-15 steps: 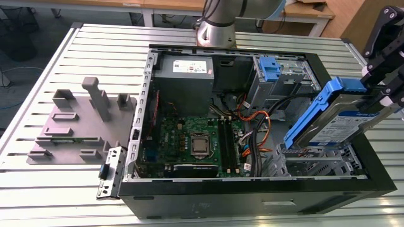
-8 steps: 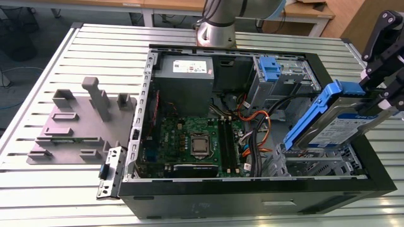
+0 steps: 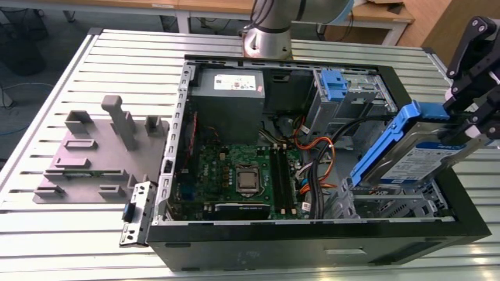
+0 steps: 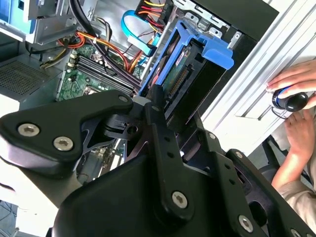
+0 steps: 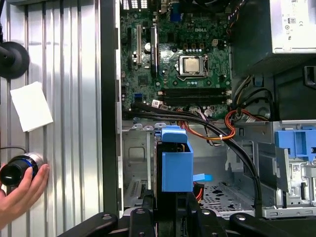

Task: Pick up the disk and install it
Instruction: 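Insert the disk into the insertion slot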

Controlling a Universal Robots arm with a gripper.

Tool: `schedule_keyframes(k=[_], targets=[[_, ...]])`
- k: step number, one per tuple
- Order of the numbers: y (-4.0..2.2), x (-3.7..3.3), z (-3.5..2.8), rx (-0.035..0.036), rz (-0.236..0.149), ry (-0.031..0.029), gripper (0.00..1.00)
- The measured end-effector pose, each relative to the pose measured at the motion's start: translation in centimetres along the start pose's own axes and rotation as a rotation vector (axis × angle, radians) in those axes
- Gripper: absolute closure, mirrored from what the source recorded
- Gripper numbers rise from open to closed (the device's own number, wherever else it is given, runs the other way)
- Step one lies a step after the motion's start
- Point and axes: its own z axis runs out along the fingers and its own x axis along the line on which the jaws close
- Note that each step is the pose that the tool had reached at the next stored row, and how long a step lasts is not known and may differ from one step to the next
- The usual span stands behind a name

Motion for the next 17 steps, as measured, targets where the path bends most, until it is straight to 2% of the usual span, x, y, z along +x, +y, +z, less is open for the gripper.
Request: schedule_keyframes(k=[17], targets=[[-0.05, 0.07, 0.5, 0.0001, 0.0, -0.0003, 0.65]])
